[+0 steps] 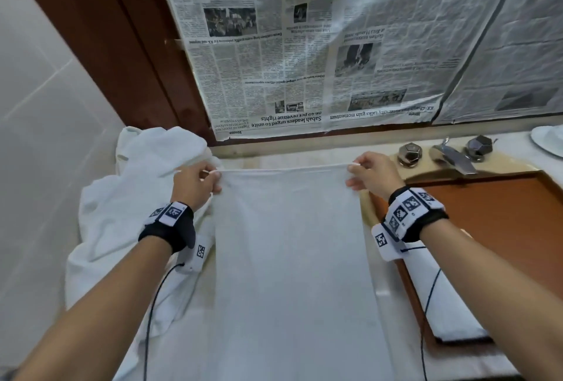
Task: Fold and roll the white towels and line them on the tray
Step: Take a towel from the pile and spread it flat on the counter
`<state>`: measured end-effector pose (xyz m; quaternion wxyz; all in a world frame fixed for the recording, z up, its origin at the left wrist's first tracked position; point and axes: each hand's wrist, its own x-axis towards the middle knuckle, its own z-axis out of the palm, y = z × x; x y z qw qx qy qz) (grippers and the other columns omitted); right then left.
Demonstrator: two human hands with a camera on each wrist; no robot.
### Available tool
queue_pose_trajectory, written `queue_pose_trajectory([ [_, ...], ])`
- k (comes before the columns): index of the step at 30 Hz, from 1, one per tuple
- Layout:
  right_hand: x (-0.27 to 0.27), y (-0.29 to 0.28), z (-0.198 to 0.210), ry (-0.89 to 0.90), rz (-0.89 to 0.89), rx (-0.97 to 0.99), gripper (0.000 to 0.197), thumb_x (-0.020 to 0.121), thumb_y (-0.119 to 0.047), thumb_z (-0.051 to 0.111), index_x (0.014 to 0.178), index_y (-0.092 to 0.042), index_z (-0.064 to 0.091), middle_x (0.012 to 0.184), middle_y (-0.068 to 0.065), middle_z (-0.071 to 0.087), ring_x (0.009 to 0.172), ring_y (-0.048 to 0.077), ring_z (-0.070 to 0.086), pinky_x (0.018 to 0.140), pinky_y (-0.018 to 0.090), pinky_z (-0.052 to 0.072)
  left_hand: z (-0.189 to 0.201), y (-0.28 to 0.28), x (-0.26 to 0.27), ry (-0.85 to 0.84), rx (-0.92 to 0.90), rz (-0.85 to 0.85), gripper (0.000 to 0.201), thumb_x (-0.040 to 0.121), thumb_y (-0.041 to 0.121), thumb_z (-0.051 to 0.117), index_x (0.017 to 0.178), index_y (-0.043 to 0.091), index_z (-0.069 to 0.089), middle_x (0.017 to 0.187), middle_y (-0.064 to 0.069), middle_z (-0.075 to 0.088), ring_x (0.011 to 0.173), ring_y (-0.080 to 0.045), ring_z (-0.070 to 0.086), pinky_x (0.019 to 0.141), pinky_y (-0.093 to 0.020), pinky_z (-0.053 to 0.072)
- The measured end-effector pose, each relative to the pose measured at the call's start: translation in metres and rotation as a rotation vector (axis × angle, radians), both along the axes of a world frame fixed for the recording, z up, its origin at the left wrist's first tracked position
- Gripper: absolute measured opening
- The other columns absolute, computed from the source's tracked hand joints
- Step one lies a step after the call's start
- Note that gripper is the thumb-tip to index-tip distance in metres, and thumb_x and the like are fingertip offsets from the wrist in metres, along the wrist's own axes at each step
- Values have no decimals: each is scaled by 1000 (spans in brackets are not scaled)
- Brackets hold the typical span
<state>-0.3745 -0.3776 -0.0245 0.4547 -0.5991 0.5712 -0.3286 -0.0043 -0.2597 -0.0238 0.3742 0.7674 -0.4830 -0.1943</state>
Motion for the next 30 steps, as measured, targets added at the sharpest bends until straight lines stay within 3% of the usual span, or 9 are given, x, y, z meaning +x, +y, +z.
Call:
queue_pose_trajectory([
  [6,25,-70,-78,82,-34,147,5,94,-8,61,90,-6,61,92,20,70,72,27,73,72,41,62,-78,-72,8,37,148,124,16,91,24,64,75,23,62,64,1,72,71,-16,72,85,-41,57],
  [13,54,-135,-113,199,-76,105,11,93,-14,58,83,-15,60,94,15,71,73,21,72,77,35,60,-122,-139,27,40,259,218,9,89,29,59,82,25,64,72,3,74,86,-18,72,84,-31,55],
  [15,58,-140,-116,239,-86,73,7,94,-14,56,93,-13,63,99,13,70,85,25,69,80,32,56,-122,-149,25,25,252,230,11,89,24,57,85,22,68,80,-2,75,87,-22,71,84,-33,55],
  [18,60,-126,-116,296,11,-25,38,95,-12,56,132,-6,53,133,15,55,118,31,56,101,35,45,-120,-148,18,-76,231,224,22,92,26,56,102,15,72,100,-9,73,101,-32,65,88,-33,50],
  [20,64,-101,-116,381,184,-173,55,96,-12,55,147,-4,36,152,16,37,137,30,39,115,36,30,-125,-132,4,-176,151,135,38,92,29,54,120,6,65,117,-17,67,111,-37,60,94,-38,44],
  [23,81,-56,-121,615,489,-268,59,101,-25,46,154,-9,25,162,9,21,149,25,19,120,37,16,-144,-98,-41,-305,106,-183,58,92,42,42,133,3,57,138,-21,54,129,-40,50,108,-48,39],
  [25,95,-25,-132,786,641,-277,61,104,-38,33,157,-16,14,165,2,6,152,24,4,121,42,7,-149,-80,-76,-397,268,-333,71,91,55,20,147,19,45,158,-8,35,145,-34,30,115,-57,28],
  [27,106,-3,-141,868,702,-271,65,100,-49,12,158,-20,4,165,-4,-5,152,23,-7,121,48,0,-152,-69,-100,-432,433,-354,74,89,59,2,155,34,24,166,6,8,153,-24,3,119,-56,8],
  [30,112,9,-153,927,724,-230,78,86,-57,-11,157,-25,-7,163,-10,-15,151,21,-15,119,49,-7,-157,-65,-104,-470,509,-343,55,101,53,9,156,44,5,165,13,-9,152,-20,-10,119,-56,-1],
])
